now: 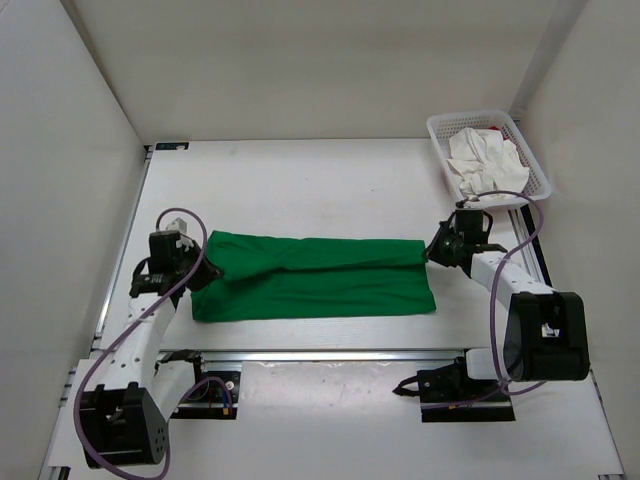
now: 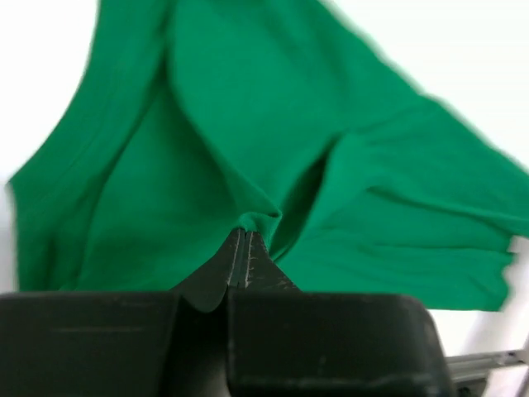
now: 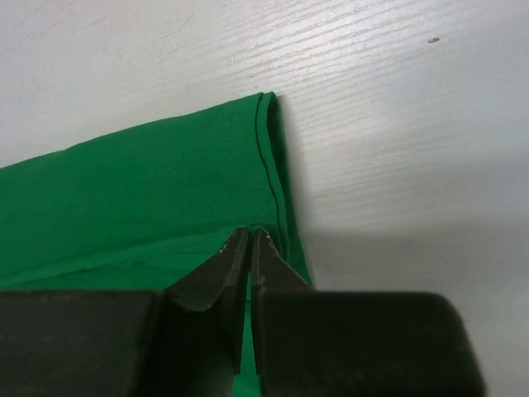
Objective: Fold and stack the t-shirts
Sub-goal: Fold the other side of the tshirt into a rectangle, then rotate the tshirt 90 degrees
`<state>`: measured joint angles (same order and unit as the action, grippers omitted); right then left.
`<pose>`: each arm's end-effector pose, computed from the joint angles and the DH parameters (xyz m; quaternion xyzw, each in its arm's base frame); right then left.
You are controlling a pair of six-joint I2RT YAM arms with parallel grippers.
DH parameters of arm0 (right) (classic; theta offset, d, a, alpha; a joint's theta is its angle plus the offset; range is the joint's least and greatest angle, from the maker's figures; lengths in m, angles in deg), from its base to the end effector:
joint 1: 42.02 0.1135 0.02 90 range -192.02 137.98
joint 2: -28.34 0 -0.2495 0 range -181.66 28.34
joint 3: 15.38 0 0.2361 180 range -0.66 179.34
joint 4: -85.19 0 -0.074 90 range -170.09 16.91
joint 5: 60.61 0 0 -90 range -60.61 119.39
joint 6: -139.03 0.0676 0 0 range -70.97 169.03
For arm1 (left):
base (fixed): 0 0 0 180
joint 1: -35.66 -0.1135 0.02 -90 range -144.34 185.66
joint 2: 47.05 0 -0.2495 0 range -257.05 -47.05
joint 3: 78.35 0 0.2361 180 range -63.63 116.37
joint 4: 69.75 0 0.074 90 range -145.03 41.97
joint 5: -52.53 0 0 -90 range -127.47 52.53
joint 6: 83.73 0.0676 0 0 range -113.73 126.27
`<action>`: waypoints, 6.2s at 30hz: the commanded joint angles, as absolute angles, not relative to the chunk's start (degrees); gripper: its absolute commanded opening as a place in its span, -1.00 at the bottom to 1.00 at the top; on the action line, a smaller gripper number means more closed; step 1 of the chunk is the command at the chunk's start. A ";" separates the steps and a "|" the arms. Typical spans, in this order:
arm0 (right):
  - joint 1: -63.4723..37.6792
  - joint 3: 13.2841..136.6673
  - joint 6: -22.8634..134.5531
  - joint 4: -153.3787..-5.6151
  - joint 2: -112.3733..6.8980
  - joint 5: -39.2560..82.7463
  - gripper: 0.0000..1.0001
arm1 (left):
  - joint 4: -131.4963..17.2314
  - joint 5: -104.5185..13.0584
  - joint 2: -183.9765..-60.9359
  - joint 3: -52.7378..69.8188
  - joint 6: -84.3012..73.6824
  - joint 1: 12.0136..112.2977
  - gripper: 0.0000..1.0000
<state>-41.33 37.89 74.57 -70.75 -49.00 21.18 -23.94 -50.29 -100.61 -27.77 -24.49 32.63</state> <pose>0.2748 0.0130 0.1557 0.1755 0.9153 0.1460 0.3319 0.2003 -0.0044 0.1967 -0.2327 0.9014 -0.1853 0.3145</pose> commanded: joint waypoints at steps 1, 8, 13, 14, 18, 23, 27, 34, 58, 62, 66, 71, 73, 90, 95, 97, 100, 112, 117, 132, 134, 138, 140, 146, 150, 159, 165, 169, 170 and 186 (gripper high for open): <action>-40.79 36.79 74.96 -73.94 -49.26 21.92 -1.00 | -21.37 -48.64 -98.21 -31.63 -22.12 32.48 -1.00; -40.79 35.02 74.61 -73.59 -49.36 22.62 -0.99 | -18.91 -49.69 -96.01 -32.16 -22.73 34.68 -0.98; -40.45 34.58 74.43 -72.63 -48.03 23.23 -0.79 | -18.47 -48.38 -94.51 -31.20 -23.96 33.03 -0.69; -40.62 34.67 74.78 -71.66 -46.90 23.49 -0.70 | -18.47 -47.93 -94.69 -29.46 -24.49 33.19 -0.71; -38.51 35.90 74.52 -68.32 -41.72 26.92 -0.37 | -20.30 -48.54 -93.81 -26.63 -25.98 34.07 -0.59; -32.10 38.36 75.39 -66.56 -37.93 28.50 -0.41 | -22.42 -46.26 -91.26 -26.80 -27.04 34.86 -0.55; -21.21 40.20 77.24 -73.64 -39.67 22.91 -0.98 | -27.42 -49.84 -91.17 -30.66 -29.23 34.43 -0.57; -3.02 52.59 77.68 -85.18 -57.67 14.37 -1.00 | -44.81 -52.23 -105.03 -32.61 -39.51 40.40 -0.56; 8.78 90.65 68.99 -73.69 -93.99 10.74 -0.20 | -59.59 -58.65 -129.76 -34.62 -43.12 24.50 -0.67; 9.31 92.59 68.28 -72.36 -95.32 10.58 -0.20 | -59.69 -58.39 -129.49 -34.63 -43.30 24.76 -0.67; 10.18 90.66 68.54 -73.41 -94.36 11.10 -0.31 | -59.77 -58.12 -129.58 -34.62 -43.04 24.67 -0.68; 10.71 87.77 68.63 -73.42 -93.65 10.93 -0.25 | -60.04 -58.03 -130.11 -35.24 -43.39 25.46 -0.69; 11.24 87.85 68.55 -73.77 -93.39 11.28 -0.24 | -60.39 -57.77 -130.19 -34.63 -43.39 25.46 -0.68; 16.69 67.91 66.70 -78.86 -80.56 17.26 -0.67 | -59.34 -57.51 -131.51 -33.75 -43.48 24.14 -0.71; 17.48 65.26 66.78 -78.78 -77.66 19.36 -0.24 | -59.07 -57.42 -132.04 -33.22 -43.30 23.70 -0.73; 16.95 64.91 66.70 -78.16 -76.16 19.54 -0.23 | -58.72 -58.56 -131.17 -33.04 -43.47 23.18 -0.75; 16.60 63.86 67.05 -78.86 -72.65 17.61 -0.35 | -57.06 -57.96 -127.05 -32.52 -43.13 22.92 -0.74; 15.46 68.16 69.86 -79.65 -81.95 16.12 -1.00 | -57.83 -53.37 -119.47 -37.78 -43.21 37.06 -0.71; 16.42 64.65 71.97 -81.32 -81.43 17.08 -0.99 | -60.48 -56.80 -122.02 -42.09 -43.65 33.66 -0.72; -15.35 34.53 78.30 -85.01 -50.42 19.88 -1.00 | -58.28 -51.82 -105.24 -43.06 -46.64 32.20 -0.65; -21.09 31.00 78.73 -84.66 -48.92 20.77 -1.00 | -59.59 -49.70 -105.76 -43.15 -47.69 36.86 -0.63; -29.62 27.30 79.00 -83.88 -46.29 21.99 -1.00 | -63.54 -52.66 -112.69 -44.38 -48.75 39.61 -0.64; -31.91 26.42 79.18 -82.47 -44.53 24.36 -1.00 | -65.05 -55.56 -117.52 -44.91 -48.75 38.48 -0.66; -32.79 19.84 82.59 -81.41 -41.18 25.96 -1.00 | -70.14 -59.79 -124.47 -47.29 -49.54 30.92 -0.70; -32.10 18.15 84.10 -82.38 -39.16 24.99 -1.00 | -71.98 -59.26 -125.71 -47.63 -51.73 28.28 -0.73; -24.73 29.73 81.20 -84.12 -36.59 17.62 -0.87 | -67.70 -56.11 -115.28 -42.11 -51.39 32.04 -0.66; -15.32 47.04 74.52 -86.96 -58.35 4.00 -0.99 | -63.82 -56.53 -112.35 -38.76 -46.03 41.63 -0.60; -12.41 65.91 67.68 -80.29 -74.88 -2.07 -0.99 | -62.15 -61.46 -111.31 -40.24 -43.39 40.76 -0.61; -11.71 71.01 66.10 -78.79 -79.54 -3.30 -1.00 | -61.63 -61.46 -109.91 -40.77 -43.21 41.10 -0.60; -2.75 124.45 55.45 -47.33 -120.25 -16.30 0.13 | -55.82 -62.69 -103.66 -37.61 -39.87 38.64 -0.57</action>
<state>-5.45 117.99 58.55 -56.15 -115.09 -11.96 -56.48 -61.06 -105.31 -40.23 -40.91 39.65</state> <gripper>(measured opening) 0.566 0.214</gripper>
